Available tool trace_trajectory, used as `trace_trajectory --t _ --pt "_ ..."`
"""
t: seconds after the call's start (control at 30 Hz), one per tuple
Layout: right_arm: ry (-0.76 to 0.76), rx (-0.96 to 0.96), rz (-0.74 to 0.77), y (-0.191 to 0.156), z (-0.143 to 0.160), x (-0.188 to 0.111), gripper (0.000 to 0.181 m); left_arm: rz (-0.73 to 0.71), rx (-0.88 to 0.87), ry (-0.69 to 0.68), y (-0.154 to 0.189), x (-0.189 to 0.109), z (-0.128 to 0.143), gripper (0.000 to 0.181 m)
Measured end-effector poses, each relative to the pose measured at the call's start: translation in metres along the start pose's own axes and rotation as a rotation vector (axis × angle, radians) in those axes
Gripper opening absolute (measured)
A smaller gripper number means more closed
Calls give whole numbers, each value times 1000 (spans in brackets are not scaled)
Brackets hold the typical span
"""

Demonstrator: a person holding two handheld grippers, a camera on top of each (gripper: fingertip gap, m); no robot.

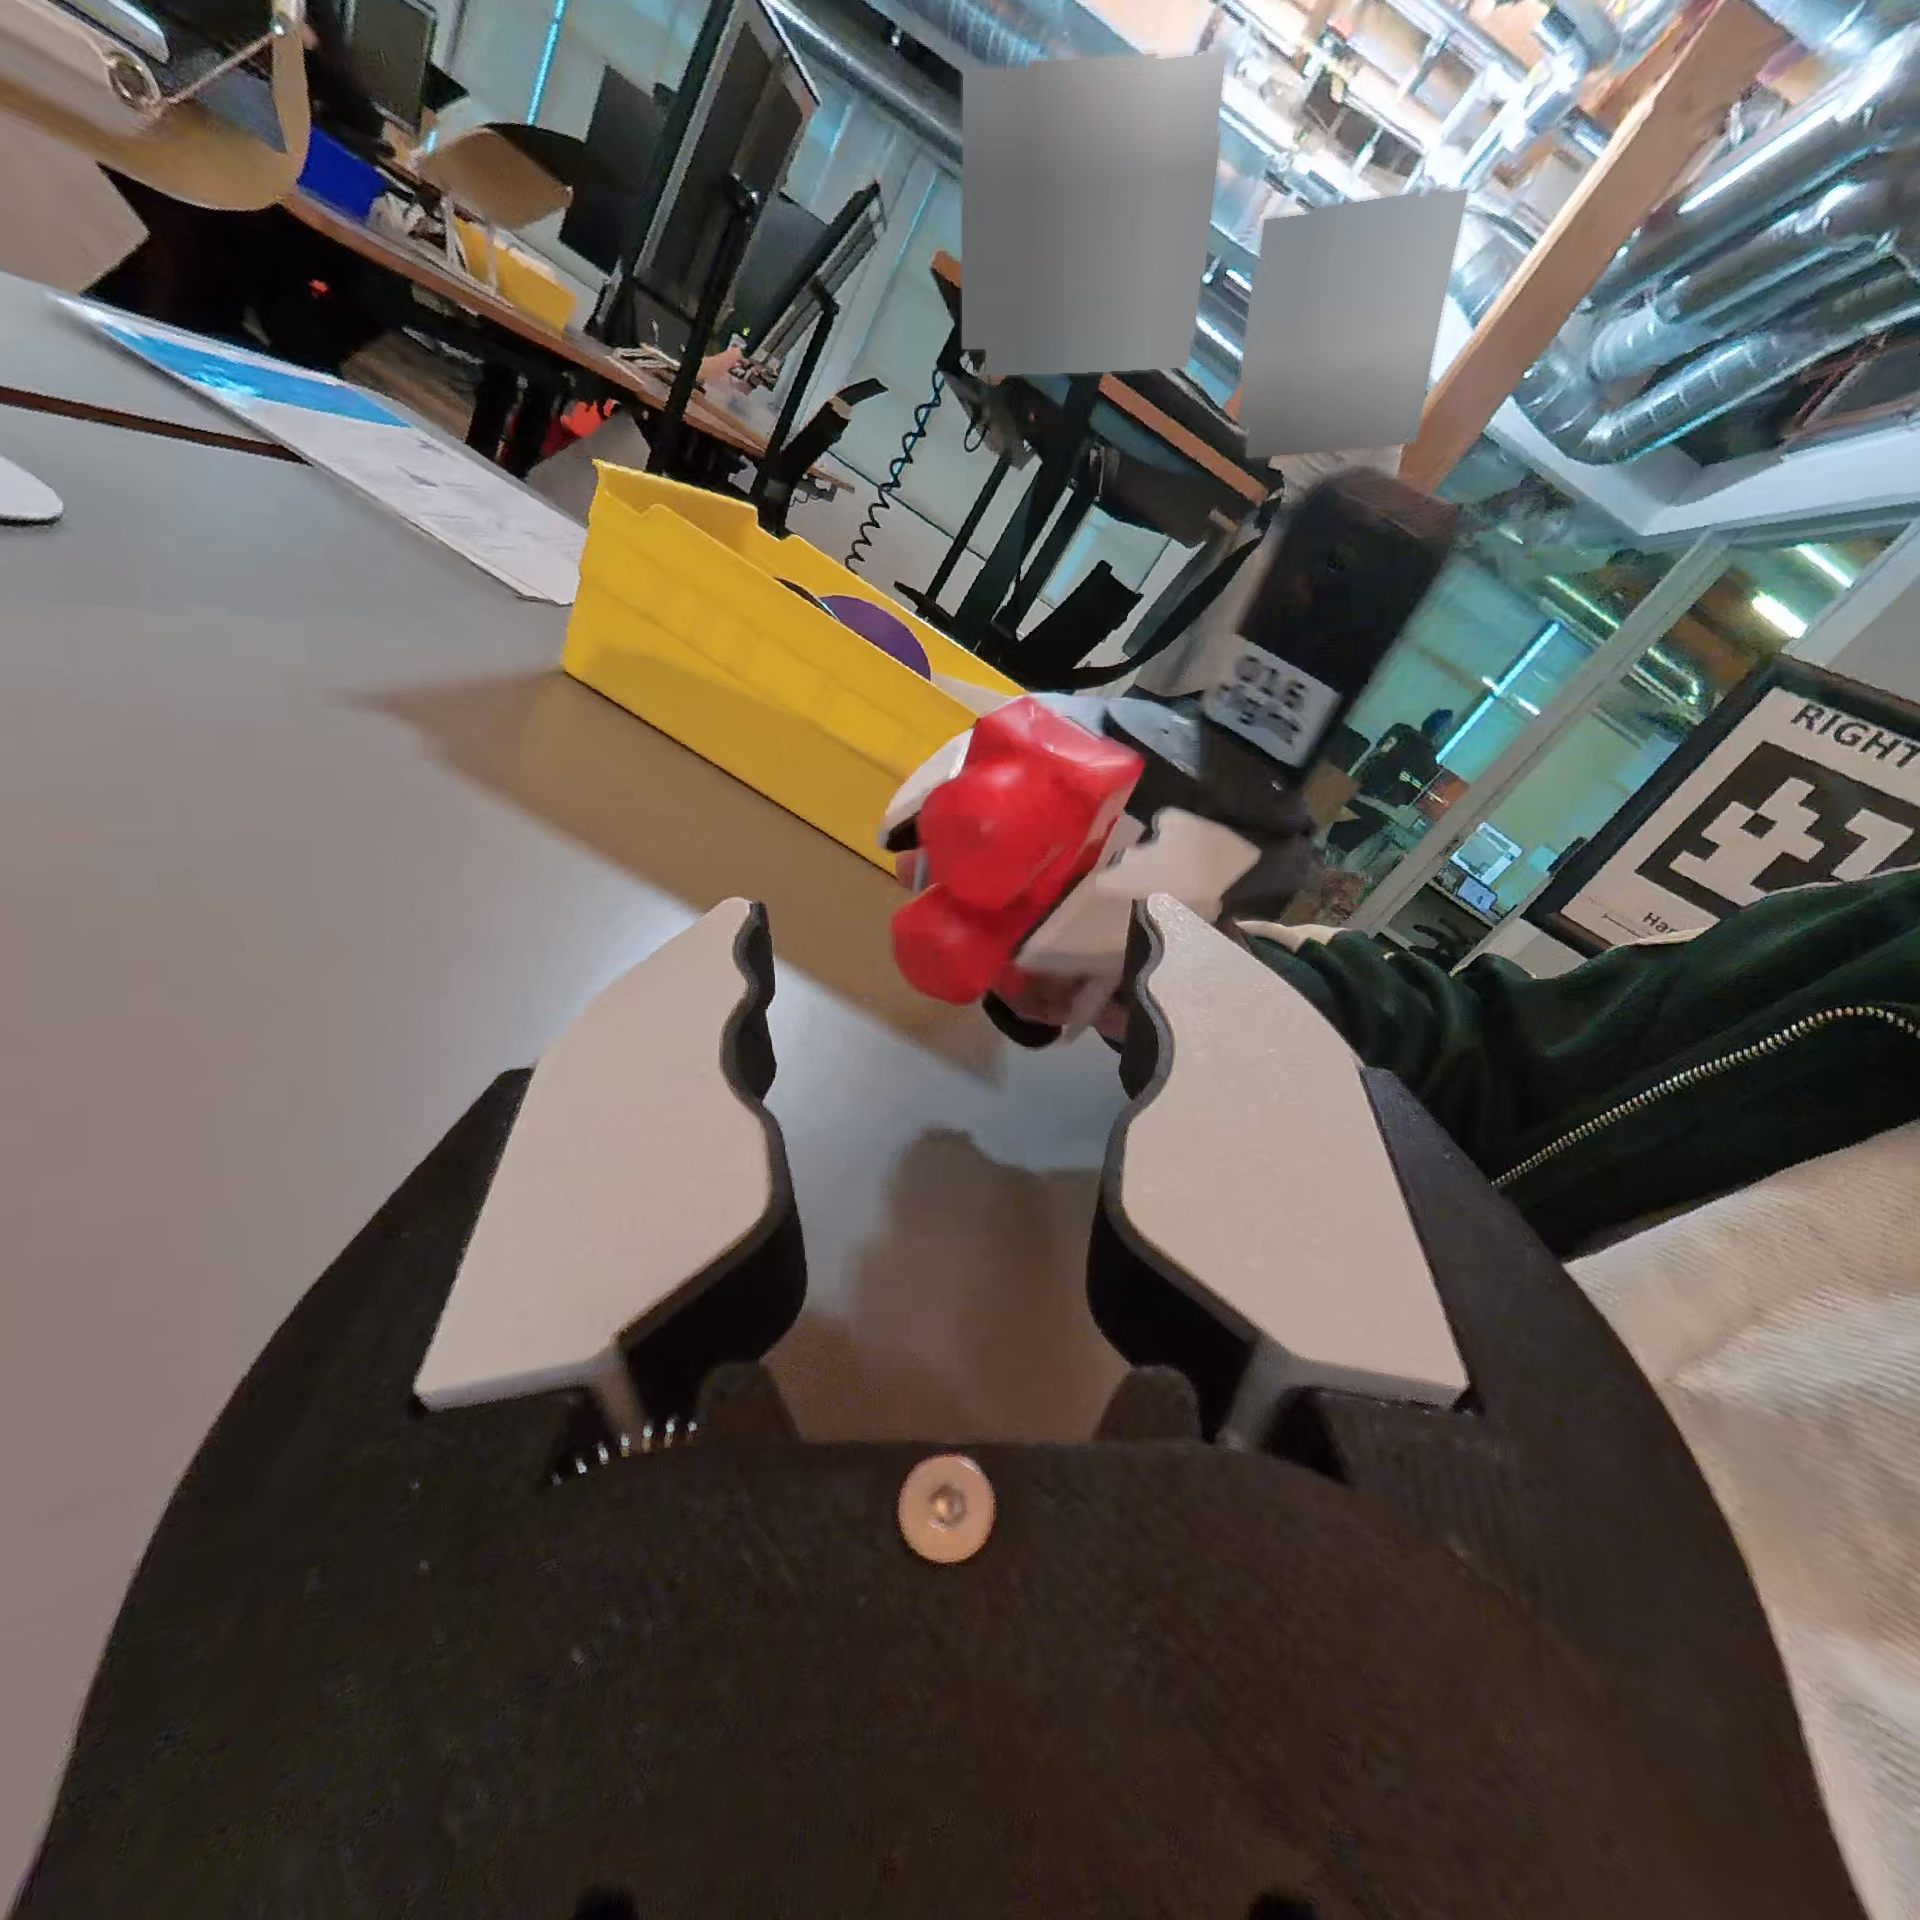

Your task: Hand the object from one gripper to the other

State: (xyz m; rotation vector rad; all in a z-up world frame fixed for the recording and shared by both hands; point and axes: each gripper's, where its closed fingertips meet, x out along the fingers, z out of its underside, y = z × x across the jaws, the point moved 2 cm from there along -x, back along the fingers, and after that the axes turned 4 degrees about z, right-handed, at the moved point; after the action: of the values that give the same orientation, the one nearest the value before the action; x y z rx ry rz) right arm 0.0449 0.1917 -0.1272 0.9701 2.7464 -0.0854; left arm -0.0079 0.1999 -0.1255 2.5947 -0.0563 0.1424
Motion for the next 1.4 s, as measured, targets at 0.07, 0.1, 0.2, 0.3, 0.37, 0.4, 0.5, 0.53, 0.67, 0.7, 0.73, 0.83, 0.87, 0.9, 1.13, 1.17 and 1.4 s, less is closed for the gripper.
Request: trace_trajectory --t 0.07,0.1,0.2,0.3,0.37,0.4,0.5,0.53,0.67,0.7,0.73,0.83,0.87,0.9,1.13,1.17,1.4 --pt "138 280 -145 3 -12 -8 37 14 12 0 1 0 1 65" --pt "179 385 -192 6 -15 -11 37 20 13 -3 1 1 1 66" --pt "262 520 -267 13 -18 -17 37 41 18 -46 2 4 9 63" --pt "302 548 -308 12 -23 -20 37 61 24 -95 4 9 18 59" --pt "307 546 -322 9 -24 -19 37 82 24 -110 7 11 22 57" --pt "305 542 -327 7 -24 -19 37 97 23 -109 9 12 22 55" --pt "299 515 -331 2 -23 -16 37 138 32 -98 16 12 20 51" --pt "296 506 -330 2 -22 -15 37 141 37 -96 16 12 19 50" --pt "296 478 -335 -4 -22 -11 37 153 32 -89 18 11 19 47" --pt "297 472 -338 -6 -22 -10 37 157 27 -86 18 11 18 46" --pt "297 466 -340 -7 -22 -9 37 162 21 -82 18 11 18 46" --pt "295 444 -339 -12 -22 -6 37 181 2 -63 20 11 16 45" --pt "295 438 -335 -13 -22 -5 37 184 -2 -61 20 11 16 44" --pt "297 431 -334 -14 -22 -5 37 187 -2 -61 20 11 16 43" --pt "294 411 -334 -19 -22 -1 37 201 -3 -60 22 12 17 40" --pt "294 410 -334 -19 -22 -1 37 201 -4 -60 22 12 17 40" --pt "272 382 -323 -22 -19 2 37 201 -1 -45 23 11 15 36"
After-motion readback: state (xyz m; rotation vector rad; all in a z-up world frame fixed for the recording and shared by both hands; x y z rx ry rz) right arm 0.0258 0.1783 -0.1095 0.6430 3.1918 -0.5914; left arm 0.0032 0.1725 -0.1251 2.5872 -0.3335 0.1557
